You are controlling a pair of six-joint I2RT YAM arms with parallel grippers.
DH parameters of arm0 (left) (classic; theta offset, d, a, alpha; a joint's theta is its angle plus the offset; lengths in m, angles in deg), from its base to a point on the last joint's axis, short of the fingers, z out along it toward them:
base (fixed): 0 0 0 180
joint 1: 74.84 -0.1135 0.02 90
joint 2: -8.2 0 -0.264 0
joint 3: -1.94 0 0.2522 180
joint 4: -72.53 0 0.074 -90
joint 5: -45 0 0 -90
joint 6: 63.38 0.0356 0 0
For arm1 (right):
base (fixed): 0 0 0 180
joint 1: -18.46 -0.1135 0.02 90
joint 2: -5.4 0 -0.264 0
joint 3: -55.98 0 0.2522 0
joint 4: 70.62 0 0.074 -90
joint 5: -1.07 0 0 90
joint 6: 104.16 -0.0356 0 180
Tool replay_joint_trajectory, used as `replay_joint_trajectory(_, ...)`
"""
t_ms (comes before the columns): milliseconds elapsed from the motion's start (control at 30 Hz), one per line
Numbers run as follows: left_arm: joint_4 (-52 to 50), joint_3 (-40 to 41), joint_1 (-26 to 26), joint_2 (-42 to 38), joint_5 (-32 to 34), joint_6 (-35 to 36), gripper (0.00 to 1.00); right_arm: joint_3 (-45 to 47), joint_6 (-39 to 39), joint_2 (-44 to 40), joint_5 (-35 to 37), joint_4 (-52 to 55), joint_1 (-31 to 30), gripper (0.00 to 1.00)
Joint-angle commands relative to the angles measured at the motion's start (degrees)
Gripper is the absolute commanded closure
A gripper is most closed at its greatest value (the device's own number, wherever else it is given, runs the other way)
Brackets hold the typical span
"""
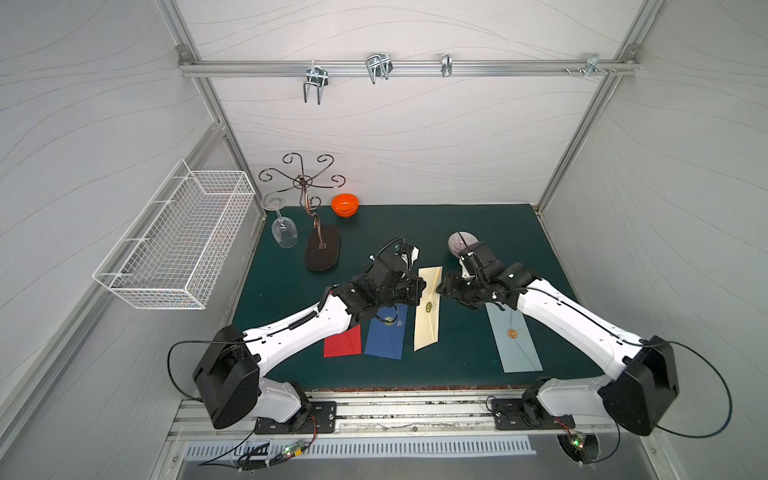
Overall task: Open the envelope
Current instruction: Open the envelope flap on the envelope.
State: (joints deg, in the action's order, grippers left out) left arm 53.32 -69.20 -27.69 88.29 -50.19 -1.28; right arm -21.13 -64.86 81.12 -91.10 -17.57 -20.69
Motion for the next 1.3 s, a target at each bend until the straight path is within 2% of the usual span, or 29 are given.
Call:
replay_joint_trajectory(0, 5.3, 1.2, 0.1, -1.0, 1.5, 3.0, 1.0, -1.0, 2.2, 0.4, 1.3, 1.1, -0.6, 0.37)
replay_joint_trajectory(100, 6.7, 2.1, 0.0, -1.2, 1.4, 3.2, 1.0, 0.5, 3.6, -0.2, -2.5, -2.9, -0.8, 0.37)
replay_joint_trajectory(567, 11.9, 6.1, 0.0, -1.9, 2.1, 3.7, 1.0, 2.0, 4.3, 1.5, -5.5, -6.1, -1.6, 0.38)
replay_joint_trajectory(1267, 15.2, 8.2, -0.1, -3.4, 0.2, 4.7, 1.0, 2.3, 2.8, 2.7, -4.8, -5.1, -1.6, 0.38)
